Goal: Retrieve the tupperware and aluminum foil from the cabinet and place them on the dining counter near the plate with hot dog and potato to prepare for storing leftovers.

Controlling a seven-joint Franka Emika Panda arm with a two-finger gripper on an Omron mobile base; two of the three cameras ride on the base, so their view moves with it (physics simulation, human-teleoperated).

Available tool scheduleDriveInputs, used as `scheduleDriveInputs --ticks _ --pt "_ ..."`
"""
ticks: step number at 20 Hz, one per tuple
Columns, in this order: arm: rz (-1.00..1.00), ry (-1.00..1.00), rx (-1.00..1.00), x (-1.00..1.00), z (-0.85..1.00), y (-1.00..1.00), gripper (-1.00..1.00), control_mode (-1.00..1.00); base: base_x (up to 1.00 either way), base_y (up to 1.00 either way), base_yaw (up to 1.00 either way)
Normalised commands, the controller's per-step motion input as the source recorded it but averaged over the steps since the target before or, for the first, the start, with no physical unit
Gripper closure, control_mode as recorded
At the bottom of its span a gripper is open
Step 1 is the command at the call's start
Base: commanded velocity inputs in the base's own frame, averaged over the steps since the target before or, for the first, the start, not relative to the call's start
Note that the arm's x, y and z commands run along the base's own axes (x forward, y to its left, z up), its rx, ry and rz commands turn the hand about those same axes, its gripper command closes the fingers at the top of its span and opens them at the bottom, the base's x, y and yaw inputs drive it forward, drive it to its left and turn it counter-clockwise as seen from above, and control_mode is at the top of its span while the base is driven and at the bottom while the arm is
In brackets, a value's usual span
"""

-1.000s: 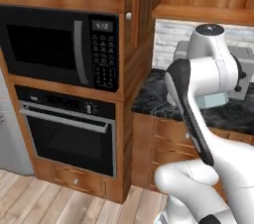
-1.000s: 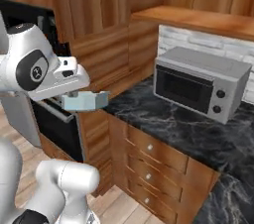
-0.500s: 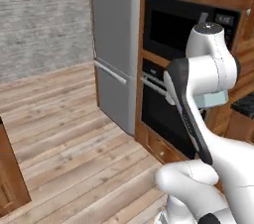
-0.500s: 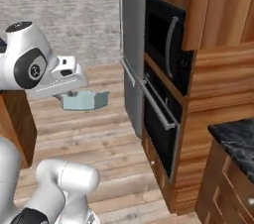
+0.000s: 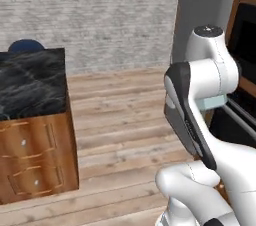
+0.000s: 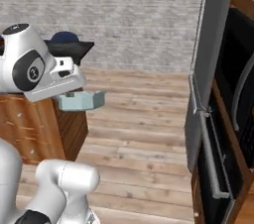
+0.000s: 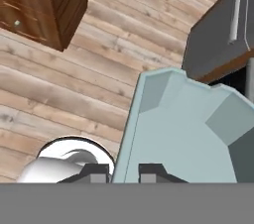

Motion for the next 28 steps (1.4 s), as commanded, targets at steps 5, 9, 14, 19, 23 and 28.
scheduleDriveInputs --ticks 5,9,14,19,23,28 --pt "0.0 0.0 0.0 0.0 0.0 0.0 1.0 1.0 1.0 -0.69 0.29" --pt "0.0 0.0 0.0 0.0 0.0 0.0 1.0 1.0 1.0 -0.79 0.19" --pt "0.0 0.0 0.0 0.0 0.0 0.0 1.0 1.0 1.0 -0.42 0.16" --pt "0.0 0.0 0.0 0.0 0.0 0.0 1.0 1.0 1.0 -0.01 0.07" --pt "0.0 0.0 0.0 0.0 0.0 0.0 1.0 1.0 1.0 0.0 0.0" --pt "0.0 0.0 0.0 0.0 0.0 0.0 1.0 1.0 1.0 0.01 0.0"
